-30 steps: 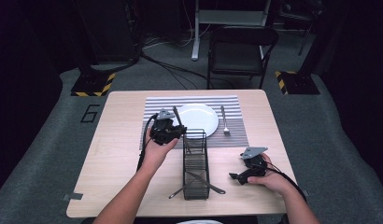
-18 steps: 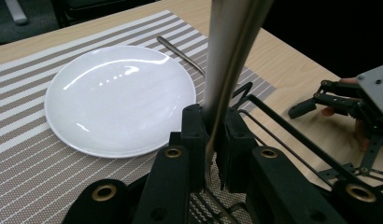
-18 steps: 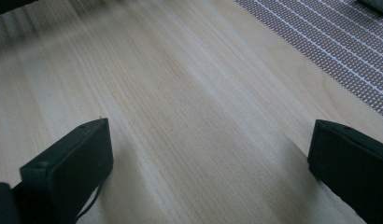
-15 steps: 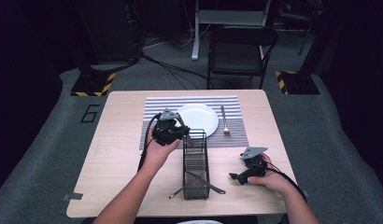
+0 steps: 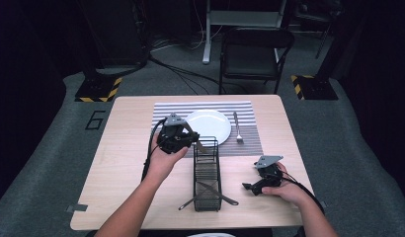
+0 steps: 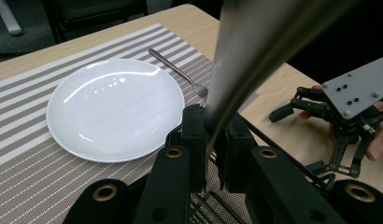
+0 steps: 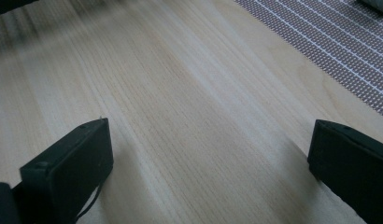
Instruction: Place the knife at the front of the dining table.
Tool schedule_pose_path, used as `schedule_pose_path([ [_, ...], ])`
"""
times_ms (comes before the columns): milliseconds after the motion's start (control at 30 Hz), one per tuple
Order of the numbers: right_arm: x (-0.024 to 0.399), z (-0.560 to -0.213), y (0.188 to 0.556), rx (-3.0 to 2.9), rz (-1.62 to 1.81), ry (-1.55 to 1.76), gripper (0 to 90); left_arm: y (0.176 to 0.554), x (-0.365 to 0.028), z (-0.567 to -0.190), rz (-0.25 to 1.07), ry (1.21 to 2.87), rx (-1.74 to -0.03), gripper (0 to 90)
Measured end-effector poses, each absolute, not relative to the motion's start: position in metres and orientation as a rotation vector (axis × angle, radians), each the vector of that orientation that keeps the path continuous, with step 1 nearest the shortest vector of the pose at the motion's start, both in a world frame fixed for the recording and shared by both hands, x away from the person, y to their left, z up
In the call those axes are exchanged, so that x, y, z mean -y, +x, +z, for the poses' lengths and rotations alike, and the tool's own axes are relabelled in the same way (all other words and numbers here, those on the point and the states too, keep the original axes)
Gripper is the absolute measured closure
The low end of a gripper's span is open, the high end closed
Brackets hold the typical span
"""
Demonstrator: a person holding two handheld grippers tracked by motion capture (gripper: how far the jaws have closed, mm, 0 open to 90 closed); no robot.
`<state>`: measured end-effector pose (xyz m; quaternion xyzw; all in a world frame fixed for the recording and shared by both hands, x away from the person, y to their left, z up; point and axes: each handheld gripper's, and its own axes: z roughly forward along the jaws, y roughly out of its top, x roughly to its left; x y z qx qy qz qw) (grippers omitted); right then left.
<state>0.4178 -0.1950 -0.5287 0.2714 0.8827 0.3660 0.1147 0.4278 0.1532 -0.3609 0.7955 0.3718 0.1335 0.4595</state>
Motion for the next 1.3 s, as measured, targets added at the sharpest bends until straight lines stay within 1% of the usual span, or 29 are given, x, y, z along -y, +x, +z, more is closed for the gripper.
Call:
schedule_pose_path([
  [233, 0.195, -0.529, 0.418, -2.587, 1.073, 0.796, 0.0, 0.423, -0.160, -0.348, 0.340, 1.947, -0.911, 82.5],
  [333, 0.195, -0.529, 0.418, -2.588, 1.073, 0.798, 0.0, 0.421, -0.162, -0.343, 0.325, 1.932, -0.914, 82.5],
  [467, 0.195, -0.529, 0.418, -2.588, 1.073, 0.797, 0.0, 0.420, -0.167, -0.337, 0.344, 1.932, -0.900, 82.5],
  [667, 0.195, -0.529, 0.418, -2.587, 1.073, 0.797, 0.0, 0.418, -0.173, -0.326, 0.330, 1.910, -0.902, 82.5],
  [1000, 0.195, -0.529, 0.418, -2.589, 1.072, 0.793, 0.0, 0.415, -0.186, -0.307, 0.367, 1.896, -0.897, 82.5],
  [1300, 0.195, -0.529, 0.418, -2.587, 1.072, 0.796, 0.0, 0.412, -0.202, -0.301, 0.395, 1.874, -0.915, 82.5],
])
